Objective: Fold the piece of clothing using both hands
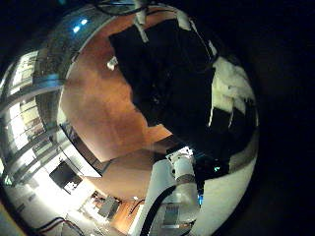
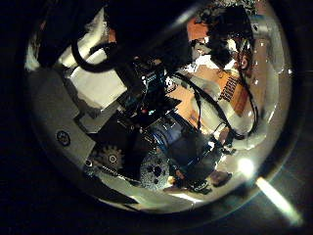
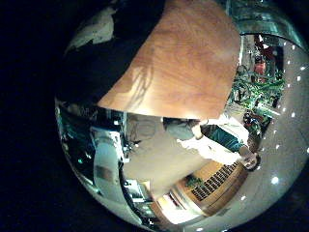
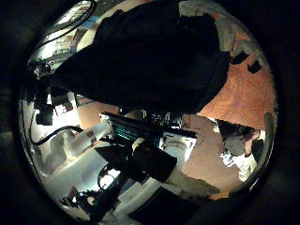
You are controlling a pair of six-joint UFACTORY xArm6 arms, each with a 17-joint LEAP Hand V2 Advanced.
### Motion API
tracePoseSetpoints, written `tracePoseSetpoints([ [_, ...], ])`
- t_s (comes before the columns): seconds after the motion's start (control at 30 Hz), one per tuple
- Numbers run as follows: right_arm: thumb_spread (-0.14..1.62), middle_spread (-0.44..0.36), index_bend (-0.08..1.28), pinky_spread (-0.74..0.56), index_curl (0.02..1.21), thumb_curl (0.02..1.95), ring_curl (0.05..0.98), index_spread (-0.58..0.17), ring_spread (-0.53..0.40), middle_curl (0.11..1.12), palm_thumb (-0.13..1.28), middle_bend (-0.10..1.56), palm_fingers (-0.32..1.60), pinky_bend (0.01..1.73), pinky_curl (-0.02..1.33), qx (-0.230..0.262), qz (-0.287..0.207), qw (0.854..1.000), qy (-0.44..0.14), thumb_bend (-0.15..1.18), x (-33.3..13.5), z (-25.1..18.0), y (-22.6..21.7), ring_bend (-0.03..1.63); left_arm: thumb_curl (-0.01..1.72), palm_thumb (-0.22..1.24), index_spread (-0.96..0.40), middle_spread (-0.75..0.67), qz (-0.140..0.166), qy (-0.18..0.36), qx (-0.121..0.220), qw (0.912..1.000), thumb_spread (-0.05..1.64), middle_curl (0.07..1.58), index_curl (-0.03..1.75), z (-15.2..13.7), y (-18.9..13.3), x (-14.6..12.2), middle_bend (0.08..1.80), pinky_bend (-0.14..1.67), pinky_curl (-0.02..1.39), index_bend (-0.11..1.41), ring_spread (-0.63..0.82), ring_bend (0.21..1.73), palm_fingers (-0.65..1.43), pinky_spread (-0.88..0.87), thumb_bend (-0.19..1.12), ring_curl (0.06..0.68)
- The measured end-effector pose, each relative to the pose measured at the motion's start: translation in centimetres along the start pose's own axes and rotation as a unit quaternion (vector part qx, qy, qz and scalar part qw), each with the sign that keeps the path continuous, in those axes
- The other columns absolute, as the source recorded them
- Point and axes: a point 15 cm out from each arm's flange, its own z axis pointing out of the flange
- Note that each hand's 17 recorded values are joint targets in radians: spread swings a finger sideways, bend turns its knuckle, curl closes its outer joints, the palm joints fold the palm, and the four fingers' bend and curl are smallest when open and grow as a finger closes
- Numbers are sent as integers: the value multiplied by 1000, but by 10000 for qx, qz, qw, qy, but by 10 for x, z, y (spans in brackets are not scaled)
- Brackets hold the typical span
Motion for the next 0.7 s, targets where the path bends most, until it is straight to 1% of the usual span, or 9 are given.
tracePoseSetpoints([
  [0.2, 1102, -181, 344, -107, 675, 285, 529, -324, -222, 714, 304, 733, 191, 828, 489, -86, 42, 10000, 22, -29, -10, 10, -5, 1069, 680, 779, -686, -661, -22, 47, -9, 10000, 1091, 1126, 1504, -8, -8, -4, 872, 1244, 713, 253, -432, 1417, 1102, -563, -12, 531],
  [0.4, 1068, -163, 329, 0, 648, 284, 507, -300, -201, 690, 275, 703, 206, 771, 444, -224, 14, 9997, 56, -32, -20, 23, -5, 1026, 680, 779, -676, -661, -53, 63, 15, 10000, 1091, 1125, 1509, -14, -13, -8, 872, 1245, 712, 250, -433, 1417, 1102, -562, -12, 531],
  [0.5, 1052, -153, 320, 34, 637, 284, 497, -292, -191, 677, 267, 683, 217, 752, 426, -321, 19, 9995, 65, -30, -23, 29, -5, 1008, 680, 779, -672, -661, -63, 71, 3, 10000, 1091, 1124, 1512, -15, -15, -10, 873, 1246, 711, 250, -433, 1416, 1102, -562, -12, 531],
  [0.6, 1036, -148, 311, 64, 626, 291, 489, -284, -183, 666, 286, 672, 222, 730, 409, -475, 9, 9988, 117, -22, -27, 38, -6, 988, 680, 779, -667, -661, -70, 106, 40, 9999, 1091, 1124, 1513, -20, -17, -11, 873, 1246, 710, 248, -433, 1416, 1102, -561, -12, 532],
  [0.67, 1045, -145, 312, 71, 620, 309, 480, -283, -183, 659, 379, 663, 233, 721, 398, -595, -25, 9981, 151, 17, -31, 44, -6, 972, 680, 779, -664, -660, -68, 117, 39, 9999, 1091, 1123, 1515, -22, -17, -12, 872, 1249, 710, 248, -433, 1415, 1105, -560, -12, 532],
  [0.7, 1047, -147, 313, 67, 619, 316, 477, -284, -186, 657, 399, 658, 248, 724, 395, -649, -40, 9977, 167, 12, -33, 48, -6, 966, 681, 779, -663, -660, -63, 121, 34, 9999, 1091, 1123, 1516, -22, -17, -12, 872, 1249, 709, 248, -433, 1415, 1105, -559, -12, 532],
])
